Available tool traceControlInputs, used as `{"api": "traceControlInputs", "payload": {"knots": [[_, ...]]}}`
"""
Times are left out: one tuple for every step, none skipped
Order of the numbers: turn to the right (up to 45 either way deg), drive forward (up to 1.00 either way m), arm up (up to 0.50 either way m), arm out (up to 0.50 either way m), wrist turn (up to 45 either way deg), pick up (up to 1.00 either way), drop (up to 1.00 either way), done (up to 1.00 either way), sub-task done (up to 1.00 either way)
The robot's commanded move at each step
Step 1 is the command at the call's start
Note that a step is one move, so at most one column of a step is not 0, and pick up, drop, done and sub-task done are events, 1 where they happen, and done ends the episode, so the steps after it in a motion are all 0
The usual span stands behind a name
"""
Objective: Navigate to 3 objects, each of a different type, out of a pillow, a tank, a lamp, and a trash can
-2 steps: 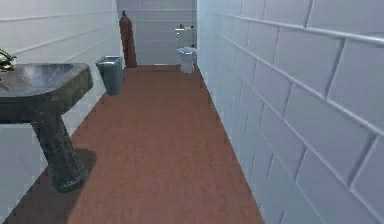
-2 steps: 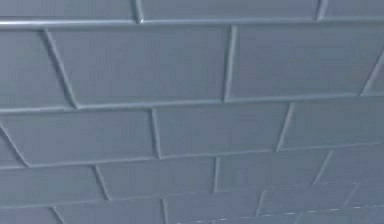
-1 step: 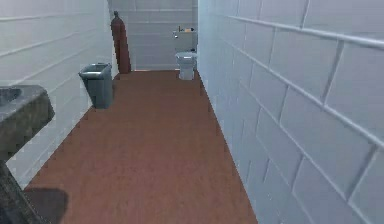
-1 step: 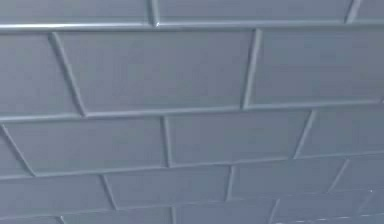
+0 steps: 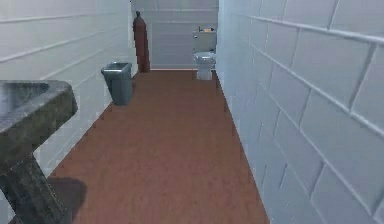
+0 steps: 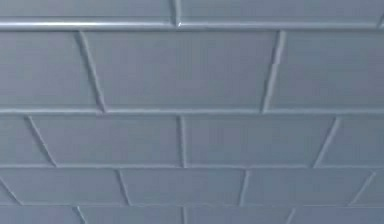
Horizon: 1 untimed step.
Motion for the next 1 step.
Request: {"api": "traceControlInputs", "payload": {"knots": [[0.0, 1.00, 0.00, 0.00, 0.0, 0.00, 0.00, 0.00, 0.00]]}}
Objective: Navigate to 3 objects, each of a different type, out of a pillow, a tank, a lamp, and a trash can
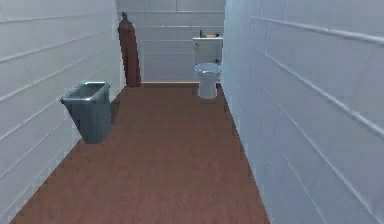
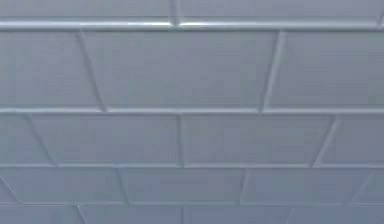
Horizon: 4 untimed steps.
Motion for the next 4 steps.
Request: {"api": "traceControlInputs", "payload": {"knots": [[-6.0, 0.00, 0.00, 0.00, 0.0, 0.00, 0.00, 0.00, 0.00], [0.0, 0.60, 0.00, 0.00, 0.0, 0.00, 0.00, 0.00, 0.00], [-33.0, 0.00, 0.00, 0.00, 0.0, 0.00, 0.00, 0.00, 0.00], [0.0, 0.85, 0.00, 0.00, 0.0, 0.00, 0.00, 0.00, 0.00]]}}
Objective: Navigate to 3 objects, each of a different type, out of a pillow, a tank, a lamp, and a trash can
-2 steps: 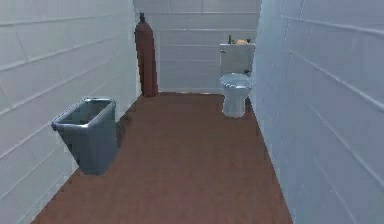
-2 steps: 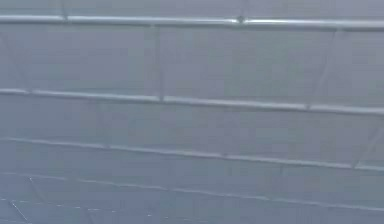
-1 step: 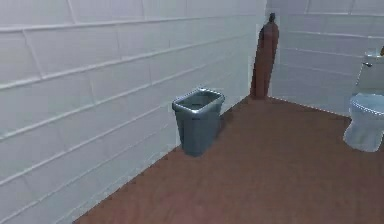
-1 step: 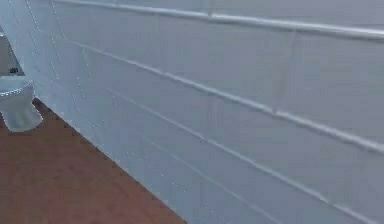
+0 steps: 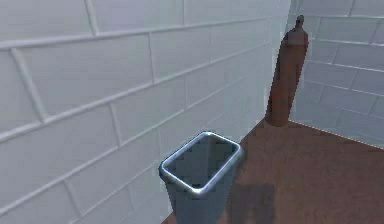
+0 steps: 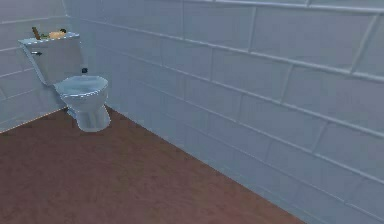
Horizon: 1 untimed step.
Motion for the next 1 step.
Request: {"api": "traceControlInputs", "payload": {"knots": [[0.0, 0.00, 0.00, 0.00, 0.0, 0.00, 0.00, 1.00, 0.00]]}}
